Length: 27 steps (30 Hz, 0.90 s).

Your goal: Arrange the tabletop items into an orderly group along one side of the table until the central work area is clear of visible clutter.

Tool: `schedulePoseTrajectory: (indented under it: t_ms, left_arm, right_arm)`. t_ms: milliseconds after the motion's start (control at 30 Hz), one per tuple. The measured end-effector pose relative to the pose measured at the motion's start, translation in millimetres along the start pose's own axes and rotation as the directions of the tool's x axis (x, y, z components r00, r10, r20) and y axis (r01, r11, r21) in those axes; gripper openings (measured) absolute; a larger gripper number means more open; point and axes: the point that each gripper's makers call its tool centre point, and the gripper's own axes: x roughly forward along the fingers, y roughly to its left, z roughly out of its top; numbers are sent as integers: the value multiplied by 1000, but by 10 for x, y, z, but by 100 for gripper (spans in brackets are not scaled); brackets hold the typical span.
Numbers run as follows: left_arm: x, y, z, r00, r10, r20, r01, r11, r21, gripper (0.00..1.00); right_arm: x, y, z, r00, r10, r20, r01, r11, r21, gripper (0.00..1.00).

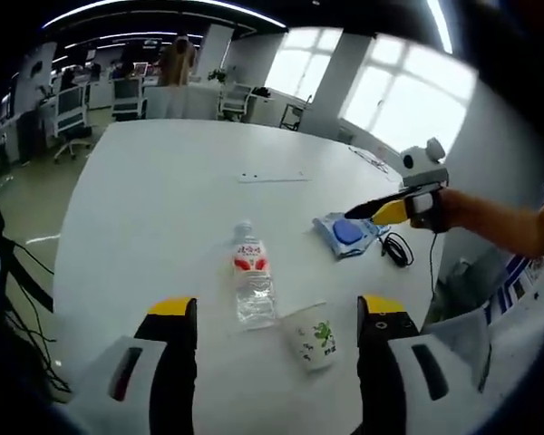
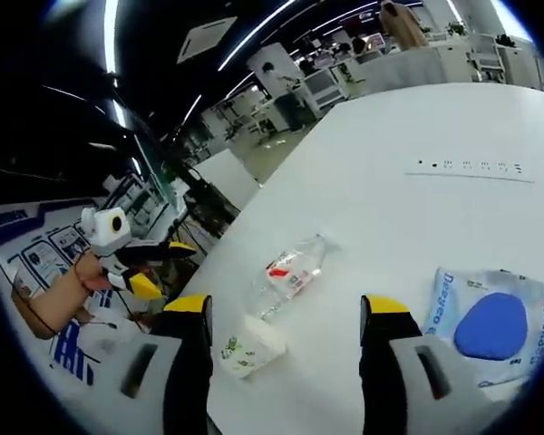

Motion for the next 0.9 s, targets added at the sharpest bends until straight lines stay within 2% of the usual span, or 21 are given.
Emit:
schedulePoseTrajectory:
  t_ms: [233,400,600,767,833,900]
  left_arm:
    - [55,94,0,1000,-7,11,8,1000,-20,73]
    - [108,143,8,1000,-16,21,17,999,-37,73]
    - [201,228,-37,1000,-16,20,17,998,-53,72]
    - [272,264,-42,999,-23,22,24,998,-65,72]
    - [296,271,-29,999,-26,30,28,997,-72,72]
    - [320,281,-26,999,-27,33,30,997,-73,72]
  right_arm:
    - [290,-43,86,999,31,10,-32,998,59,63]
    - [496,-100,131,998,53,25,-56,988,141,62]
    - [749,-250,182,998,46,44,-55,970,236,62]
    - [947,-348,198,998,46,50,-58,957,284,59]
    - [1049,-389,175,998,43,48,-56,949,311,60]
    - [1128,-454,174,998,24,60,-44,931,362,59]
